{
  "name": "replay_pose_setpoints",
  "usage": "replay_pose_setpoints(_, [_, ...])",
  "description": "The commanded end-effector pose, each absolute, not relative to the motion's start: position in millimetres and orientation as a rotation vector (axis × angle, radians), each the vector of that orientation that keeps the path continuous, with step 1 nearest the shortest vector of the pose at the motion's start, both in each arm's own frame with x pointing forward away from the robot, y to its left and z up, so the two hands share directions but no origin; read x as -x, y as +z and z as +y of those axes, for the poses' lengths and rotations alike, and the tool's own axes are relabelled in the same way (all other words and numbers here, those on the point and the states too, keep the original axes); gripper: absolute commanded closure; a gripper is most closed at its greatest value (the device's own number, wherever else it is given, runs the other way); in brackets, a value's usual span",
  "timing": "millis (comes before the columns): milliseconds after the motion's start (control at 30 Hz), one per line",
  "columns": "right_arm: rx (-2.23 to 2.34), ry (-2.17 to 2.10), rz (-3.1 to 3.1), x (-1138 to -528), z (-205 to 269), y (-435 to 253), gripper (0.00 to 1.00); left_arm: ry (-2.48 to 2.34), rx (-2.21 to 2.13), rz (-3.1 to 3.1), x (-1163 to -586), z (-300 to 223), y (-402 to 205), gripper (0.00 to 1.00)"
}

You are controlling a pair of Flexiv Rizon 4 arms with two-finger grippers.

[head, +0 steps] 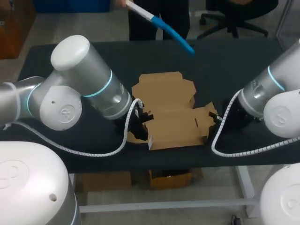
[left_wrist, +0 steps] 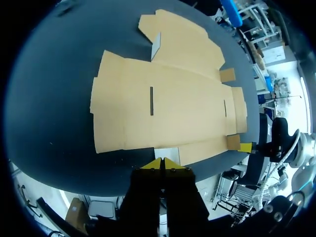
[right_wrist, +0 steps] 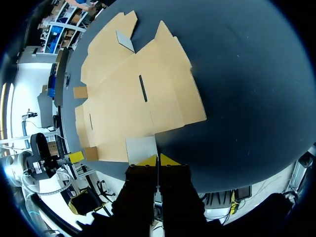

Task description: Assemble the packaging by folding the flat box into shape, placing the metal phone stand inside, and closing the box properly

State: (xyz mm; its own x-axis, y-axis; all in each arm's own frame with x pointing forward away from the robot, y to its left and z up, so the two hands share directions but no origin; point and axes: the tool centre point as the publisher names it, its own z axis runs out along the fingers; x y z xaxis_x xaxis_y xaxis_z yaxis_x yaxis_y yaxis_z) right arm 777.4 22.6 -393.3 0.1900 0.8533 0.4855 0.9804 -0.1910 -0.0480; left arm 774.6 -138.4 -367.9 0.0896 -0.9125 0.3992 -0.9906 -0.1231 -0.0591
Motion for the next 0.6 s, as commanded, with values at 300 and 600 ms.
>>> replay_pose_setpoints(300, [2.058, -0.543, -1.644, -781.7, -13.8, -393.3, 1.0, 0.495, -2.131, -1.886, -770.1, -105.9, -358.6, 1.0])
replay_pose_setpoints(600, [2.082, -0.556, -1.582, -777.9, -34.5, -399.7, 1.0, 0.485, -2.14, -1.848, -767.4, -84.4, -362.1, 1.0])
